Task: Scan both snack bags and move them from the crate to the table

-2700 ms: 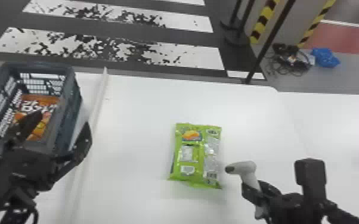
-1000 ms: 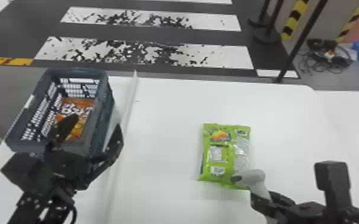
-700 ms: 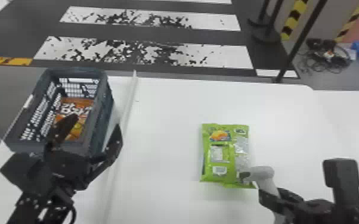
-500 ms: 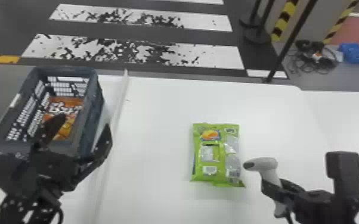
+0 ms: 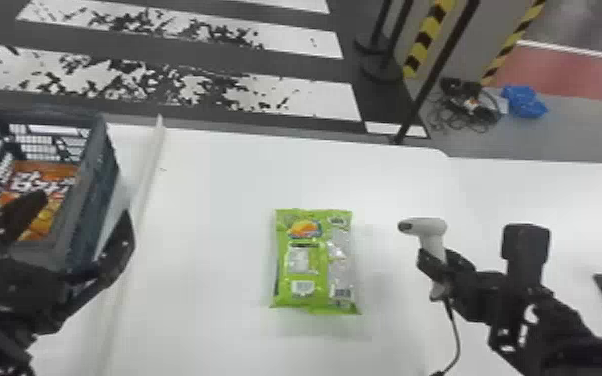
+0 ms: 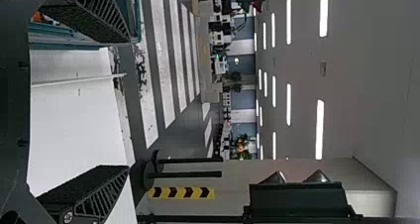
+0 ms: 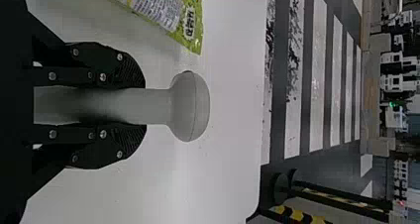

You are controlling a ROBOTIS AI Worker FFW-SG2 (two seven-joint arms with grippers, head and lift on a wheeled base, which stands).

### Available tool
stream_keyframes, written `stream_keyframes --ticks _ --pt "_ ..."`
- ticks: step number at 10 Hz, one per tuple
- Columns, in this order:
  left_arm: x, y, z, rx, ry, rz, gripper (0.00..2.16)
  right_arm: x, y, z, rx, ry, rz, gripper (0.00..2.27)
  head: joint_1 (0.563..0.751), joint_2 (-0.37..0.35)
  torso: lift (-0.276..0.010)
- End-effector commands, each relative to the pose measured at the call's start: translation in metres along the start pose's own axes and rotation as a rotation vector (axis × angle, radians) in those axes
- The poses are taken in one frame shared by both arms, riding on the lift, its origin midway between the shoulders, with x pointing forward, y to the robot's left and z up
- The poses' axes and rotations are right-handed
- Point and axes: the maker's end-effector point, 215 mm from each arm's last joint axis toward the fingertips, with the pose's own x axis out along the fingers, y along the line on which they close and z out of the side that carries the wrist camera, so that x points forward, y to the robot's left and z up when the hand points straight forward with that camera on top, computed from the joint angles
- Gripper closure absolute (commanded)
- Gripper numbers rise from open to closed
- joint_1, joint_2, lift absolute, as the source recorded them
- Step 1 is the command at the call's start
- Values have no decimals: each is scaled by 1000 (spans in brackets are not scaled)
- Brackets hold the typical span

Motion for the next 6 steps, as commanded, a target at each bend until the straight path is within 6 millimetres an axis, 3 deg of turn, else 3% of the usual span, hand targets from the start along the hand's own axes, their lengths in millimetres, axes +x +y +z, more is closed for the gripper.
stream_keyframes --ticks 1,6 --pt "2 -1 1 7 0 -9 83 15 -14 -7 9 5 -16 2253 695 -248 -88" --pt "3 -11 3 6 6 -31 83 62 -42 -23 -20 22 -39 2250 695 -298 -88"
